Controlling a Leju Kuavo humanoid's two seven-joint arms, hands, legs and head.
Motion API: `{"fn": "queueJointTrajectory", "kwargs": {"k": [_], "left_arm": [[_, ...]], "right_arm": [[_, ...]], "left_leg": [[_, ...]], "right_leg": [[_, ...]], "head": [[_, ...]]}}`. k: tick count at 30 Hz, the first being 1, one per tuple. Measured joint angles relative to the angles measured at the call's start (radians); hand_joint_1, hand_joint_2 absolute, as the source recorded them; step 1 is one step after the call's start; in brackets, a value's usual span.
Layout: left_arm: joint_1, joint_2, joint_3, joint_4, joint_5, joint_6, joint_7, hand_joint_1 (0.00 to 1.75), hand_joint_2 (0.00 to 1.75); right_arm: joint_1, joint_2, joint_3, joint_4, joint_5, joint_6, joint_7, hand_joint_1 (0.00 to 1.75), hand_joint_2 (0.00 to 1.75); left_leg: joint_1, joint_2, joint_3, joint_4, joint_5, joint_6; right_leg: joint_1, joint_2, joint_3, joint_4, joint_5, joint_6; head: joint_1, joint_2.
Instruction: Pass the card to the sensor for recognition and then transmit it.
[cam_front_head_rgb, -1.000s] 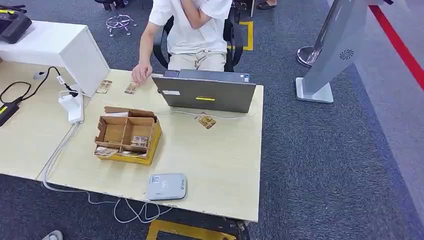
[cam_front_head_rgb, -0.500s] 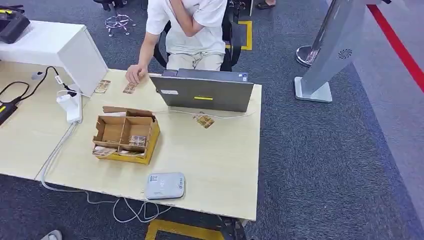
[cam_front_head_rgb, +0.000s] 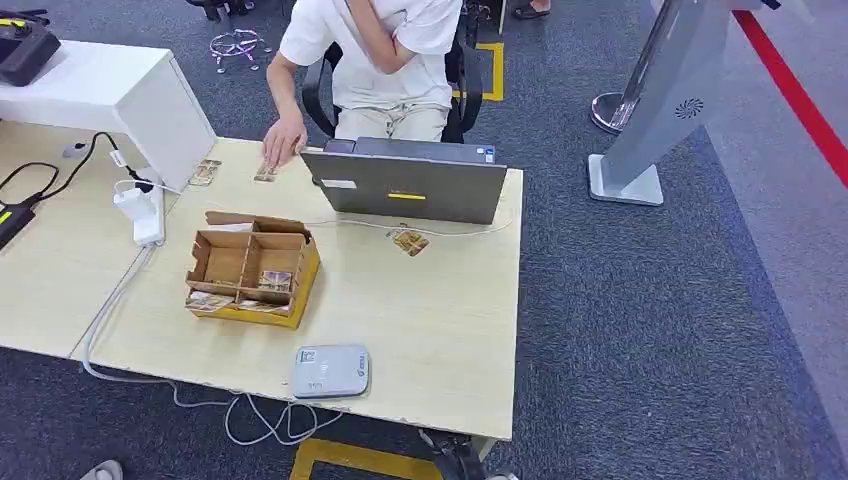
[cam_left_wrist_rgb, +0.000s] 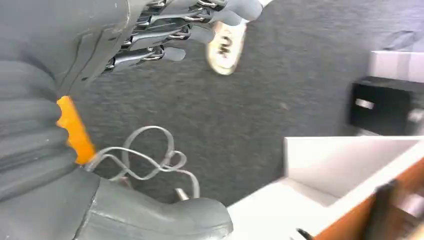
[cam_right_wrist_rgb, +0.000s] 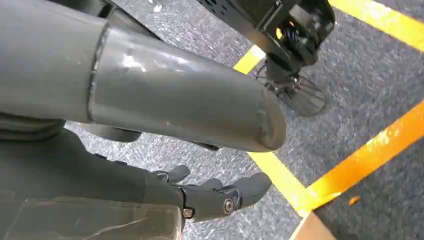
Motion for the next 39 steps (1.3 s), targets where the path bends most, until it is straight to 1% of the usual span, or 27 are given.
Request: {"fn": "queueJointTrajectory", "kwargs": {"k": [1,8,12,14,17,18,19,21,23,30,34,39], "left_arm": [[-0.001,-0.008,0.0,-0.027,0.002,-0.007,-0.001,0.0,1.75],[-0.018,-0.102,0.0,-0.286,0.01,-0.073,-0.01,0.0,1.75],[-0.038,-0.136,0.001,-0.431,0.022,-0.125,-0.018,0.0,1.75],[-0.053,-0.157,0.0,-0.503,0.023,-0.154,-0.02,0.0,1.75],[-0.068,-0.182,-0.03,-0.601,0.003,-0.164,-0.022,0.0,1.75],[-0.076,-0.188,-0.065,-0.642,-0.014,-0.155,-0.022,0.0,1.75],[-0.079,-0.189,-0.075,-0.652,-0.02,-0.15,-0.022,0.0,1.75],[-0.092,-0.192,-0.123,-0.691,-0.047,-0.126,-0.022,0.0,1.75],[-0.099,-0.192,-0.148,-0.705,-0.061,-0.111,-0.022,0.0,1.75],[-0.153,-0.186,-0.343,-0.786,-0.175,0.0,0.001,0.0,1.75],[-0.195,-0.171,-0.459,-0.801,-0.259,0.054,0.026,0.0,1.75],[-0.26,-0.164,-0.585,-0.798,-0.372,0.1,0.077,0.0,1.75]], "right_arm": [[0.0,0.0,0.0,0.0,0.0,0.001,0.0,0.0,0.0],[-0.003,0.0,0.0,0.001,0.003,0.008,0.002,0.0,0.0],[-0.007,0.0,-0.003,0.006,0.01,0.009,0.005,0.0,0.0],[-0.01,0.001,-0.007,0.009,0.012,0.029,0.008,0.0,0.0],[-0.015,0.002,-0.013,0.011,0.015,0.04,0.013,0.0,0.0],[-0.015,0.002,-0.014,0.011,0.017,0.04,0.018,0.0,0.0],[-0.016,0.002,-0.014,0.011,0.017,0.04,0.019,0.0,0.0],[-0.018,0.003,-0.016,0.013,0.02,0.042,0.023,0.0,0.0],[-0.02,0.005,-0.016,0.015,0.02,0.048,0.025,0.0,0.0],[-0.028,0.011,-0.031,0.023,0.024,0.051,0.038,0.0,0.0],[-0.033,0.015,-0.037,0.028,0.027,0.051,0.043,0.0,0.0],[-0.038,0.018,-0.04,0.035,0.032,0.051,0.048,0.0,0.0]], "left_leg": [[0.0,0.0,0.0,0.0,0.0,0.0],[0.0,0.0,-0.001,0.0,0.001,-0.001],[0.001,0.0,-0.001,0.0,0.002,-0.002],[0.001,0.0,-0.001,0.0,0.002,-0.002],[0.001,0.002,-0.001,0.0,0.003,-0.002],[0.001,0.002,-0.001,0.0,0.003,-0.002],[0.001,0.002,-0.001,0.0,0.004,-0.002],[0.001,0.003,-0.001,0.0,0.004,-0.002],[0.001,0.003,-0.001,0.0,0.005,-0.002],[0.003,0.005,-0.005,0.0,0.008,-0.003],[0.004,0.005,-0.007,0.0,0.01,-0.003],[0.004,0.005,-0.009,0.0,0.013,-0.002]], "right_leg": [[0.0,0.0,0.0,0.0,0.0,0.0],[0.0,0.0,0.0,0.0,0.001,-0.001],[0.001,0.0,-0.001,0.0,0.001,-0.001],[0.001,0.0,-0.002,0.0,0.002,-0.001],[0.001,0.002,-0.003,0.0,0.003,-0.001],[0.001,0.002,-0.003,0.0,0.004,-0.001],[0.001,0.002,-0.003,0.0,0.004,-0.001],[0.001,0.002,-0.004,0.0,0.005,-0.002],[0.001,0.003,-0.004,0.0,0.005,-0.002],[0.001,0.005,-0.007,0.0,0.009,-0.003],[0.002,0.005,-0.009,0.0,0.011,-0.003],[0.002,0.005,-0.011,0.001,0.014,-0.002]], "head": [[-0.001,0.0],[-0.001,0.0],[-0.001,0.0],[-0.001,0.0],[-0.001,0.0],[-0.001,0.0],[-0.001,0.0],[-0.001,0.0],[-0.001,0.0],[-0.001,0.0],[-0.001,0.0],[-0.001,0.0]]}}
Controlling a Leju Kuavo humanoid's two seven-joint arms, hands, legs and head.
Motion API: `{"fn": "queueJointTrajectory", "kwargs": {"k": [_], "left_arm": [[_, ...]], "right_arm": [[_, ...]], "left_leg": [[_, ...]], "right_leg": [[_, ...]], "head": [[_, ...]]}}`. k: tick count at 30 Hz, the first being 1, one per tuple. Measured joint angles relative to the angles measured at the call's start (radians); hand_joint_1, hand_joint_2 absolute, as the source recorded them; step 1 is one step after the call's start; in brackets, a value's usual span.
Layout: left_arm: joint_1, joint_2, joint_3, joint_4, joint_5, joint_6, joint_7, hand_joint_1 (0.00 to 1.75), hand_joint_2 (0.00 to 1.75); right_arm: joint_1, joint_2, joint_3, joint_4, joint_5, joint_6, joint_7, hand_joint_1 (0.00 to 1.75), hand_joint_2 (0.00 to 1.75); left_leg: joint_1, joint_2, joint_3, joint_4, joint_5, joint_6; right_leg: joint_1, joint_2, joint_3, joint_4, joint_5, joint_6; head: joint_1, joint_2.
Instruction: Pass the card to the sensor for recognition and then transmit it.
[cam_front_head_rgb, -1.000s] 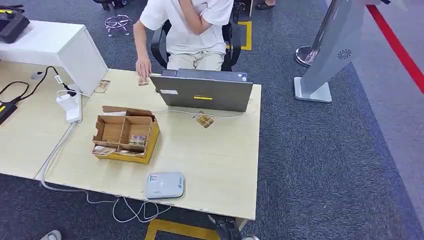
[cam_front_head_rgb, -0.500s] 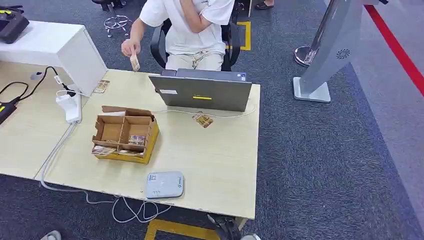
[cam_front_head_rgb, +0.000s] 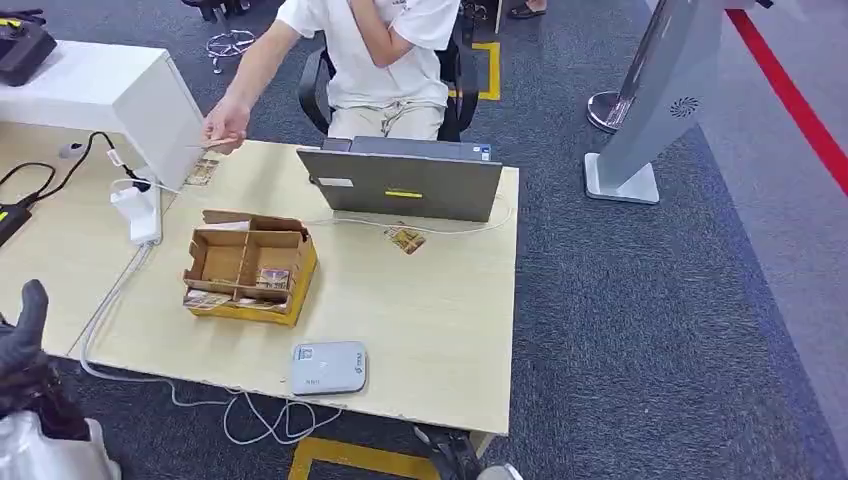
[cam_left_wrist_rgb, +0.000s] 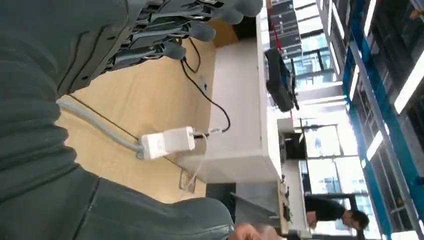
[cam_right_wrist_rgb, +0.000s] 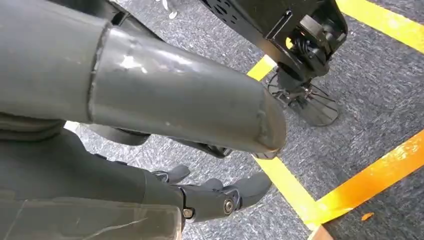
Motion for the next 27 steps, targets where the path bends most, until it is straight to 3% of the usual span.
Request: {"fn": "queueJointTrajectory", "kwargs": {"k": [18,19,27], "left_arm": [[-0.247,0.008,-0.395,0.191,-0.405,0.114,0.21,0.0,1.75],[-0.257,0.009,-0.411,0.201,-0.422,0.12,0.218,1.75,1.75],[-0.367,0.018,-0.579,0.312,-0.607,0.187,0.31,1.75,1.75]], "right_arm": [[-0.012,0.021,-0.02,0.016,0.009,0.0,0.023,0.0,0.0],[-0.012,0.023,-0.021,0.016,0.009,0.0,0.024,0.0,0.0],[-0.019,0.033,-0.024,0.024,0.016,0.0,0.034,0.0,0.0]], "left_leg": [[0.0,0.002,-0.003,0.0,0.003,0.0],[0.0,0.002,-0.003,0.0,0.003,0.0],[0.0,0.002,-0.005,0.0,0.004,0.001]], "right_leg": [[0.0,0.002,-0.003,0.001,0.004,0.0],[0.0,0.002,-0.003,0.001,0.004,0.0],[0.0,0.002,-0.004,0.002,0.005,0.0]], "head": [[0.0,0.0],[0.0,0.0],[0.0,0.0]]}}
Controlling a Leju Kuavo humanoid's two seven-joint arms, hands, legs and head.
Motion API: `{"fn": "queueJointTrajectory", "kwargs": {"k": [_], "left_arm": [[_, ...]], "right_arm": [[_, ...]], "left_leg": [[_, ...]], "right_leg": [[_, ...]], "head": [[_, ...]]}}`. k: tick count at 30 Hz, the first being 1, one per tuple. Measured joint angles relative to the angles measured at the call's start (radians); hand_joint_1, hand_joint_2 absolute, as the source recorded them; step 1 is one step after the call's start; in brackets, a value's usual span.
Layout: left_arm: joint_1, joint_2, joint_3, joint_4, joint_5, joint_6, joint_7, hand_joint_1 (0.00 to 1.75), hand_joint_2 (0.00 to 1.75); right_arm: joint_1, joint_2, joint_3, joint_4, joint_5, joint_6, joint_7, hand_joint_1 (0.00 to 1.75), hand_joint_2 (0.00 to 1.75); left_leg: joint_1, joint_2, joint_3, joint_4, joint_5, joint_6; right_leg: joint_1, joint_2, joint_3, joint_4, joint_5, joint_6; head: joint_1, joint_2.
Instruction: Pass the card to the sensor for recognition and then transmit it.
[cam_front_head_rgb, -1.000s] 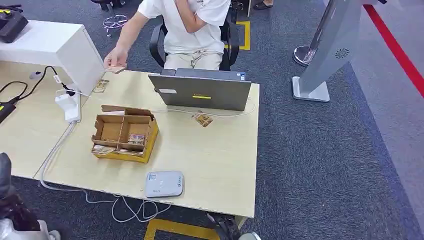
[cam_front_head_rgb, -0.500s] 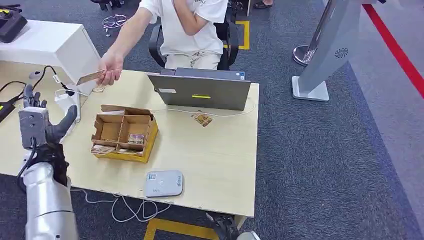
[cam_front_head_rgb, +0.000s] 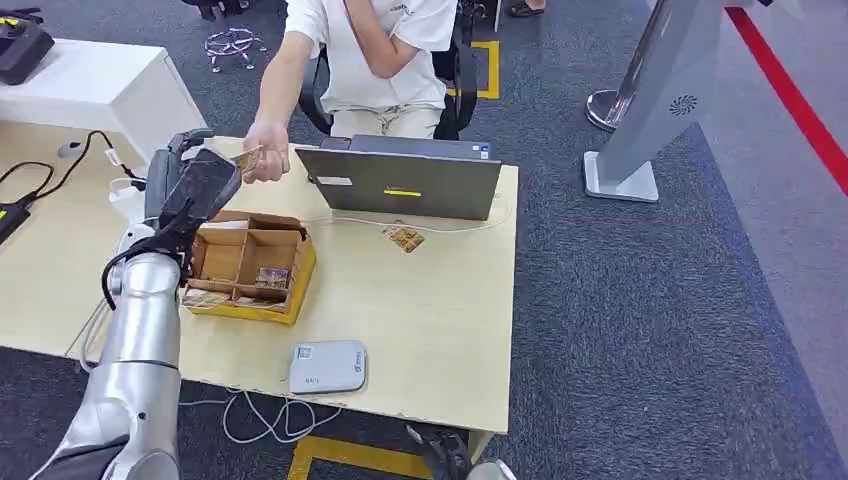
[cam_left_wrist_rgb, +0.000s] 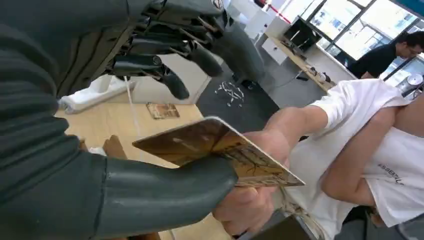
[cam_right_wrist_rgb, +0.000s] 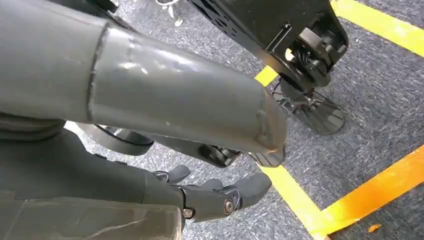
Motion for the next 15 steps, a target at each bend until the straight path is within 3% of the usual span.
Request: {"fn": "queueJointTrajectory", "kwargs": {"k": [15], "left_arm": [[-0.2,0.023,-0.306,0.215,-0.343,0.136,0.169,1.75,1.75]], "right_arm": [[-0.015,0.012,-0.008,0.017,0.018,0.0,0.022,0.0,0.0]], "left_leg": [[0.0,0.0,-0.001,0.0,0.002,0.001]], "right_leg": [[0.001,0.0,-0.001,0.001,0.002,0.0]], "head": [[0.0,0.0]]}}
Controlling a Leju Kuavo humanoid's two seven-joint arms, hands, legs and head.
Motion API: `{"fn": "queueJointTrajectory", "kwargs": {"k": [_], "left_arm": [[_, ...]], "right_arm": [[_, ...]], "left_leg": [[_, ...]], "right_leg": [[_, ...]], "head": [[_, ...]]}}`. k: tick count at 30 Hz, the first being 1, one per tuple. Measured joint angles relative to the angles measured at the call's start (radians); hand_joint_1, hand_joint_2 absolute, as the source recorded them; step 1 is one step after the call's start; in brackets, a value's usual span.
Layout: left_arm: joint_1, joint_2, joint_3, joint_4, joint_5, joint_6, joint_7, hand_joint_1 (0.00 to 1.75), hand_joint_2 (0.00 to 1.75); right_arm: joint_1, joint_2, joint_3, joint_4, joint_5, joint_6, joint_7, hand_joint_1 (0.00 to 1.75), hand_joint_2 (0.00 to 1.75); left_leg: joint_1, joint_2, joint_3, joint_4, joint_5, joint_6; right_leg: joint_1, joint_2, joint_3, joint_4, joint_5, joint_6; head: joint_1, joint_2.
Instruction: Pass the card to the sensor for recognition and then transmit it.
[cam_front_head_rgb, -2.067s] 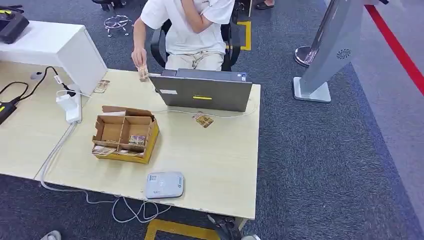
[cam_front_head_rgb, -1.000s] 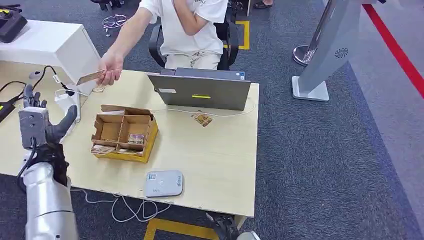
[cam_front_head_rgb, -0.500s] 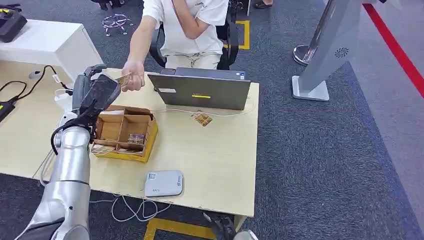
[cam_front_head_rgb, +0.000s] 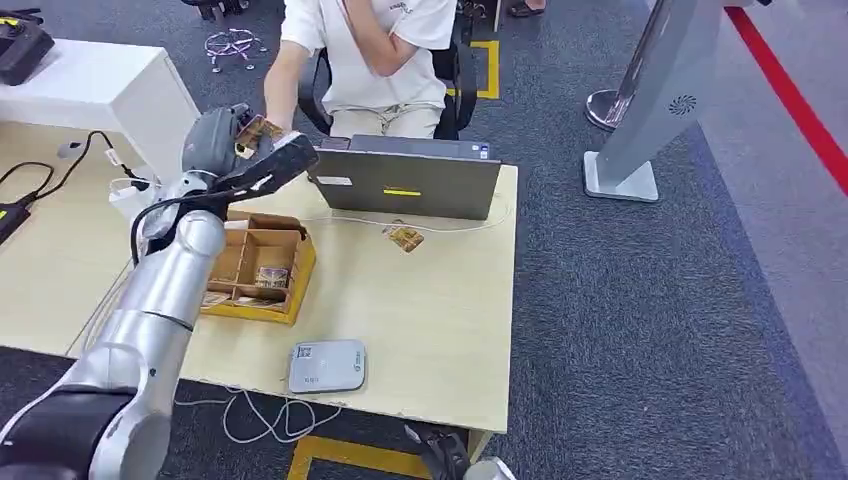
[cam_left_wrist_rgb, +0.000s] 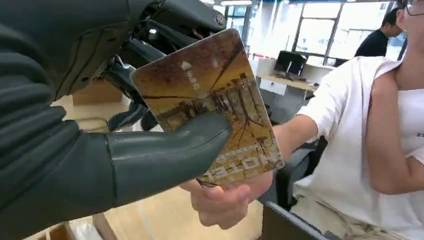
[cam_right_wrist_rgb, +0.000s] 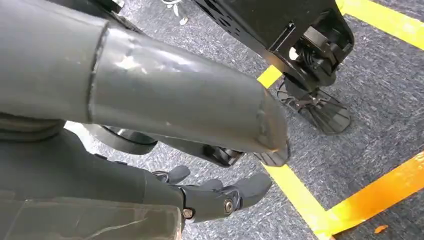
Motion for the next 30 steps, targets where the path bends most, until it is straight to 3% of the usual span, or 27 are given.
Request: {"fn": "queueJointTrajectory", "kwargs": {"k": [6,11,23,30], "left_arm": [[-0.067,0.005,-0.112,0.076,-0.133,0.067,0.063,1.75,1.75],[-0.065,-0.007,-0.225,0.086,-0.234,0.169,0.092,1.75,1.75],[0.109,-0.007,-0.471,-0.152,-0.268,0.219,0.123,1.75,1.75],[0.188,0.003,-0.547,-0.273,-0.258,0.205,0.135,1.75,1.75]], "right_arm": [[-0.004,0.003,-0.002,0.003,0.011,0.0,0.011,0.0,0.0],[-0.009,0.004,-0.007,0.009,0.021,0.003,0.021,0.0,0.0],[-0.027,0.005,-0.035,0.011,0.023,0.145,0.026,0.0,0.0],[-0.032,0.004,-0.047,0.013,0.018,0.186,0.026,0.0,0.0]], "left_leg": [[0.0,0.0,0.0,0.0,0.0,0.0],[0.0,0.0,-0.001,0.0,0.0,0.0],[0.0,-0.001,-0.002,0.0,0.0,0.0],[0.0,0.0,-0.002,0.0,0.0,0.0]], "right_leg": [[0.001,0.0,0.0,0.0,0.0,0.0],[0.001,0.0,0.0,0.0,0.0,0.001],[0.001,0.0,-0.001,0.0,0.001,0.001],[0.001,0.0,-0.001,0.0,0.001,0.001]], "head": [[0.0,0.0],[0.0,0.0],[0.0,0.0],[0.0,0.0]]}}
